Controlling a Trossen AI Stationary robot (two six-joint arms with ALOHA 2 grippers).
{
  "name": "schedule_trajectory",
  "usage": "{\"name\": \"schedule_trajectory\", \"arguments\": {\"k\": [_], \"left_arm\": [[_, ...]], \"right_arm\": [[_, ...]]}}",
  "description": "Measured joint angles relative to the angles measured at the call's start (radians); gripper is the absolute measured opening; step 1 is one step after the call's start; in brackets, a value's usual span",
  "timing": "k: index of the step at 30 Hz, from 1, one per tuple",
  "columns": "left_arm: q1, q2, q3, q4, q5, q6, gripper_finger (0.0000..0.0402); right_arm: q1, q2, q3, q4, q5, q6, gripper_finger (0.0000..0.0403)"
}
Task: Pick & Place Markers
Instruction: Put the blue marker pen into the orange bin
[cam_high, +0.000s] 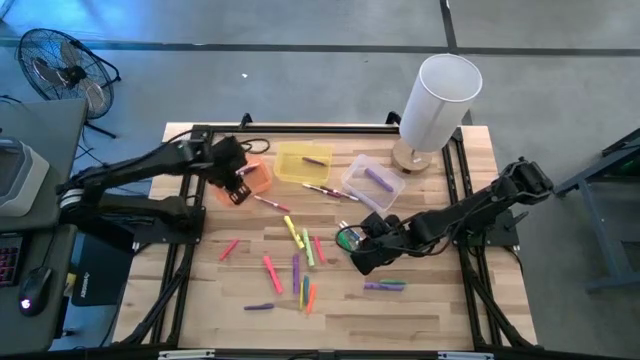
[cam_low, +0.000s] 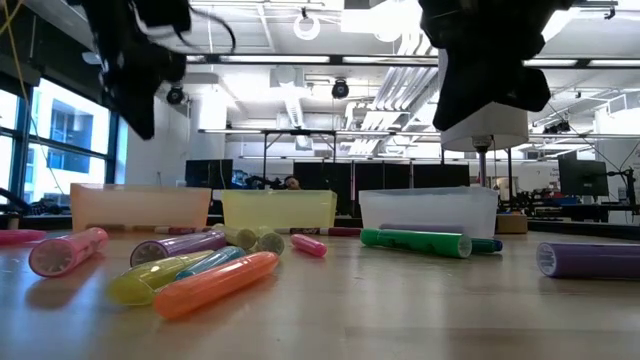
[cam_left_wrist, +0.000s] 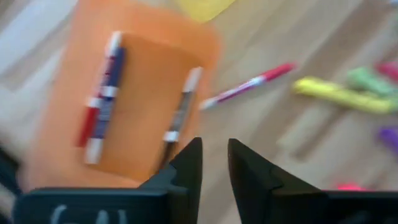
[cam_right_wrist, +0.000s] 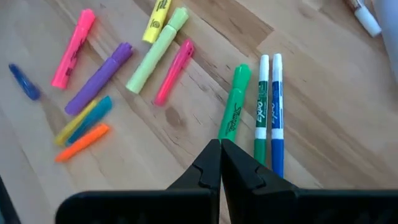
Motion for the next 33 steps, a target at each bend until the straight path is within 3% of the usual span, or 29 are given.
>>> {"name": "schedule_trajectory", "arguments": {"k": [5, 10, 15, 18, 22, 27, 33], "left_arm": [[-0.268, -0.064, 0.0, 0.043, -0.056, -0.271, 0.0008], [-0.545, -0.041, -0.002, 0.084, -0.161, -0.472, 0.0008], [-0.74, 0.047, -0.003, 0.118, -0.209, -0.534, 0.0002], [-0.825, 0.094, -0.004, 0.139, -0.211, -0.492, 0.0001], [-0.885, 0.121, -0.004, 0.193, -0.237, -0.426, 0.0001], [-0.878, 0.096, -0.005, 0.166, -0.263, -0.335, 0.0], [-0.807, 0.043, -0.003, 0.172, -0.232, -0.172, 0.0]], "right_arm": [[0.0, 0.0, 0.0, 0.0, 0.0, -0.111, 0.0001], [0.0, 0.0, 0.0, 0.001, 0.023, -0.154, 0.0001], [0.0, 0.0, 0.0, 0.032, 0.013, -0.216, 0.0], [0.004, 0.0, 0.0, 0.066, 0.008, -0.225, 0.0], [0.009, 0.007, 0.039, 0.063, 0.026, -0.217, 0.0], [-0.002, 0.06, 0.147, -0.015, 0.048, -0.178, 0.0], [-0.046, 0.178, 0.306, -0.306, -0.061, -0.038, 0.0]]}}
